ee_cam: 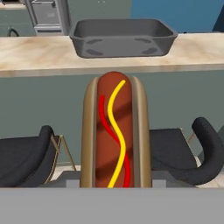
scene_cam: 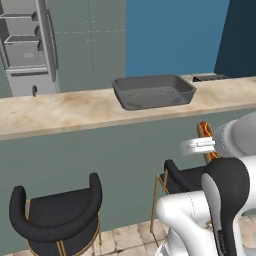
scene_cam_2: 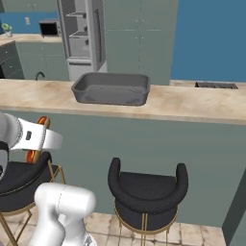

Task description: Place the cold items (lemon and cucumber) from the fridge in one tupperware on the dining counter. Place the warm items (kebab skewer and hot dog) in the stove area in another tupperware.

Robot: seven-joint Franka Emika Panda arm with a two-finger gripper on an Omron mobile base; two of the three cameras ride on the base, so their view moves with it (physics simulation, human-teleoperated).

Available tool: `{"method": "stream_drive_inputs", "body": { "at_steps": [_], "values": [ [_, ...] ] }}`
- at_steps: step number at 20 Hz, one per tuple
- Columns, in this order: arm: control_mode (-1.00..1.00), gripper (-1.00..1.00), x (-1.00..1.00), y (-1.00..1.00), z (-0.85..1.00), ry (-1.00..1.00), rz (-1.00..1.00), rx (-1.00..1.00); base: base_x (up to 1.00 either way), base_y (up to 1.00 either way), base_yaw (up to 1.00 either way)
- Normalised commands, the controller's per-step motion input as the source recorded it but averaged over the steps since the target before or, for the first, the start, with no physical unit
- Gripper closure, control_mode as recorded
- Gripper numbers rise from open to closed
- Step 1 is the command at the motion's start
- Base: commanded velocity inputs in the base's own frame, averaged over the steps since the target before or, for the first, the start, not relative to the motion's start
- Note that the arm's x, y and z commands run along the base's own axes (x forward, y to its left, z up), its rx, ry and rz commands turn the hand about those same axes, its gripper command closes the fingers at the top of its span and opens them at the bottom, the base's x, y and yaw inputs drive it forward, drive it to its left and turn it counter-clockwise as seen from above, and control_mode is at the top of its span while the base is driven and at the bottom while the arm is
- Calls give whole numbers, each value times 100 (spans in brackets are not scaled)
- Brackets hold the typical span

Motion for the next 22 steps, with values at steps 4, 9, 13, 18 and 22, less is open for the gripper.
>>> {"method": "stream_drive_inputs", "body": {
  "at_steps": [4, 9, 13, 18, 22],
  "values": [
    [-100, 100, 25, 0, 49, -6, 10, 0, 31, 0, 3],
    [-100, 100, 49, 2, 100, -15, 22, -6, 0, 0, 0],
    [-100, 100, 57, 0, 70, -4, 27, -3, 0, 0, 0],
    [-100, 100, 58, 0, 13, 1, 31, -3, 0, 0, 0],
    [-100, 100, 57, 0, -2, 0, 21, 0, 0, 0, 0]
  ]
}}
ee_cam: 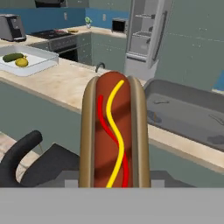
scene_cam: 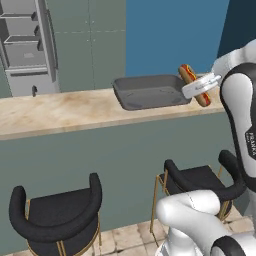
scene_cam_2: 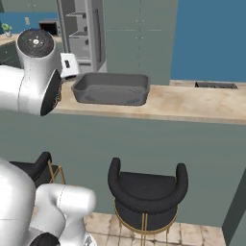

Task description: Place the cold items (lemon and cucumber) from the fridge in one tupperware on the dining counter. Place the warm items (kebab skewer and hot dog) in the stove area in another tupperware.

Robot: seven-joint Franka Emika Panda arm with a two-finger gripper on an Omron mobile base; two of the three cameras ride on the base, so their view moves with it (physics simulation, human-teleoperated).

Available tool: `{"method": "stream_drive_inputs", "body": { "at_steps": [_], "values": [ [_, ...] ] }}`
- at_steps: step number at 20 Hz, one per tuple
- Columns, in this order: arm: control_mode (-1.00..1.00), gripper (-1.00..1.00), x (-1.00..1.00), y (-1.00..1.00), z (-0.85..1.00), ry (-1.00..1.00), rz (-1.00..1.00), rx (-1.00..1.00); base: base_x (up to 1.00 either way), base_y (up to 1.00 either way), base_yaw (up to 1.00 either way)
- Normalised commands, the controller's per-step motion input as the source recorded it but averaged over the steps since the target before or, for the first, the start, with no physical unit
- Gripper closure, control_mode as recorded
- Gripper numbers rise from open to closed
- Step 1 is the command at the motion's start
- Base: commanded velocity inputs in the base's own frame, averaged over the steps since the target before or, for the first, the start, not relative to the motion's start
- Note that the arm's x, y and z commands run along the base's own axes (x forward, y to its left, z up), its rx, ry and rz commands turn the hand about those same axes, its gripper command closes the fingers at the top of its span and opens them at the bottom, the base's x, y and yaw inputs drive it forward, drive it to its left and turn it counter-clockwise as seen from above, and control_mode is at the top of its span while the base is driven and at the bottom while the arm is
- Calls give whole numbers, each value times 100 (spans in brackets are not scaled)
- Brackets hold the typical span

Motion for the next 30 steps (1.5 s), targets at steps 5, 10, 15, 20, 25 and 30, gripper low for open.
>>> {"method": "stream_drive_inputs", "body": {
  "at_steps": [5, 10, 15, 20, 25, 30],
  "values": [
    [-100, 100, 29, 0, -10, 3, 5, 0, 0, 0, 0],
    [-100, 100, 75, -6, -3, 13, 16, -3, 0, 0, 0],
    [-100, 100, 76, -10, -10, 4, 22, -19, 0, 0, 0],
    [-100, 100, 54, -1, -13, -6, 14, -20, 0, 0, 0],
    [-100, 100, 54, 0, -22, -5, 5, -18, 0, 0, 0],
    [-100, 100, 65, 0, -26, 0, 0, -17, 0, 0, 0]
  ]
}}
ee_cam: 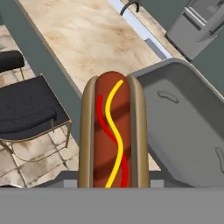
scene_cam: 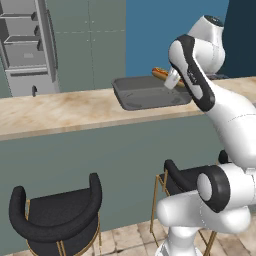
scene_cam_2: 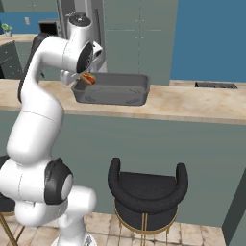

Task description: Place the cold items (lemon and cucumber) from the fridge in one tupperware on the dining counter. Place the warm items (kebab skewer and hot dog) in the stove area in another tupperware.

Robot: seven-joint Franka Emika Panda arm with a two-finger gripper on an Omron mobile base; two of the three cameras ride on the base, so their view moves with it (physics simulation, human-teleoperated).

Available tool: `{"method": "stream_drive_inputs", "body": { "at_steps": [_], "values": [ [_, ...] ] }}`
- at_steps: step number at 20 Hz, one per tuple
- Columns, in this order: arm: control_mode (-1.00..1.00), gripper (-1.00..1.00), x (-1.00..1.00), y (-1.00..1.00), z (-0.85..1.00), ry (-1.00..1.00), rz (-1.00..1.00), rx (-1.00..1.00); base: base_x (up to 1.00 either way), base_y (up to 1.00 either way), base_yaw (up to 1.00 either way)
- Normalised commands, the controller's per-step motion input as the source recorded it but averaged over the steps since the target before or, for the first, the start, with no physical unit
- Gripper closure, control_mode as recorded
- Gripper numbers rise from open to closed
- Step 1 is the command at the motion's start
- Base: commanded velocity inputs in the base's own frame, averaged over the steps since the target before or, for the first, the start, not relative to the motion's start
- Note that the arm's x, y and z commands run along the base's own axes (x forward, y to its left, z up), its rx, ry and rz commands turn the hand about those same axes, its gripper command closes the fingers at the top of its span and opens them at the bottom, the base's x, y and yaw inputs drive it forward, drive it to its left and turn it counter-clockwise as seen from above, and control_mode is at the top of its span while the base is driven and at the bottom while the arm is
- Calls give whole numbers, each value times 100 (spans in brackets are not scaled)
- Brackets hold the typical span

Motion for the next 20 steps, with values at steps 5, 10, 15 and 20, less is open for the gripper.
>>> {"method": "stream_drive_inputs", "body": {
  "at_steps": [5, 10, 15, 20],
  "values": [
    [-100, 100, 63, 0, -23, 0, 0, -14, 0, 0, 0],
    [-100, 100, 58, 0, -23, 0, 0, -9, 0, 0, 0],
    [-100, 100, 52, 0, -23, 2, 0, -5, 0, 0, 0],
    [-100, 100, 50, 0, -23, 1, 0, -2, 0, 0, 0]
  ]
}}
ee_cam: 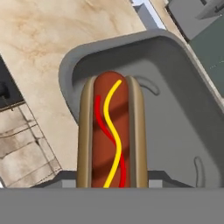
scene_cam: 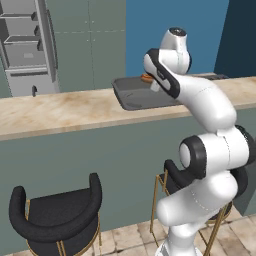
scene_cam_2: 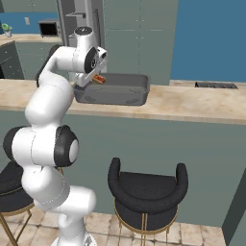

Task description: Place the cold items (lemon and cucumber) from the fridge in one tupperware on the dining counter. Place the warm items (kebab skewer and hot dog) in the stove area in another tupperware.

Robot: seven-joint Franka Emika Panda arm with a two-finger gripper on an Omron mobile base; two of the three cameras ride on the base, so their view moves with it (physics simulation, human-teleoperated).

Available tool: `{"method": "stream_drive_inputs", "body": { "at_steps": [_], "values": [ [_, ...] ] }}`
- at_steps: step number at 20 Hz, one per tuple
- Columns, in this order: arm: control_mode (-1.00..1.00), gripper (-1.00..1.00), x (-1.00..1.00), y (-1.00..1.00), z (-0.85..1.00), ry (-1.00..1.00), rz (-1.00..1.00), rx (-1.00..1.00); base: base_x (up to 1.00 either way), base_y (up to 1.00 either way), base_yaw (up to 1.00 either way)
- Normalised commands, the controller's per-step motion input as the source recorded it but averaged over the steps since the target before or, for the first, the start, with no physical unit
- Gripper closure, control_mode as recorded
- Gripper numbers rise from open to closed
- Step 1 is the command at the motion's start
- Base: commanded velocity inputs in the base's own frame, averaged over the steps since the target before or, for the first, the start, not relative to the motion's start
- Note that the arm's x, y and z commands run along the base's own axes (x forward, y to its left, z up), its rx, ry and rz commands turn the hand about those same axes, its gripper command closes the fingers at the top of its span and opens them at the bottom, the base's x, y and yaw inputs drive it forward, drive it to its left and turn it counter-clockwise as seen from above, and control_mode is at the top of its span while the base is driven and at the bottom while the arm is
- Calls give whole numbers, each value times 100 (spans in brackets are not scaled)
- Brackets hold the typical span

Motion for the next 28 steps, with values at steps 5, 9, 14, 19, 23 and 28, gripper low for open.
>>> {"method": "stream_drive_inputs", "body": {
  "at_steps": [5, 9, 14, 19, 23, 28],
  "values": [
    [-100, 100, 38, 0, -34, 0, 0, -3, 0, 0, 0],
    [-100, 100, 42, 0, -30, 0, 0, 0, 0, 0, 0],
    [-100, 100, 43, 0, -26, 0, 0, 0, 0, 0, 0],
    [-100, 100, 38, 0, -21, 0, 0, 0, 0, 0, 0],
    [-100, 100, 35, 0, -18, 0, 0, 0, 0, 0, 0],
    [-100, 100, 25, 0, -21, 0, 0, -4, 0, 0, 0]
  ]
}}
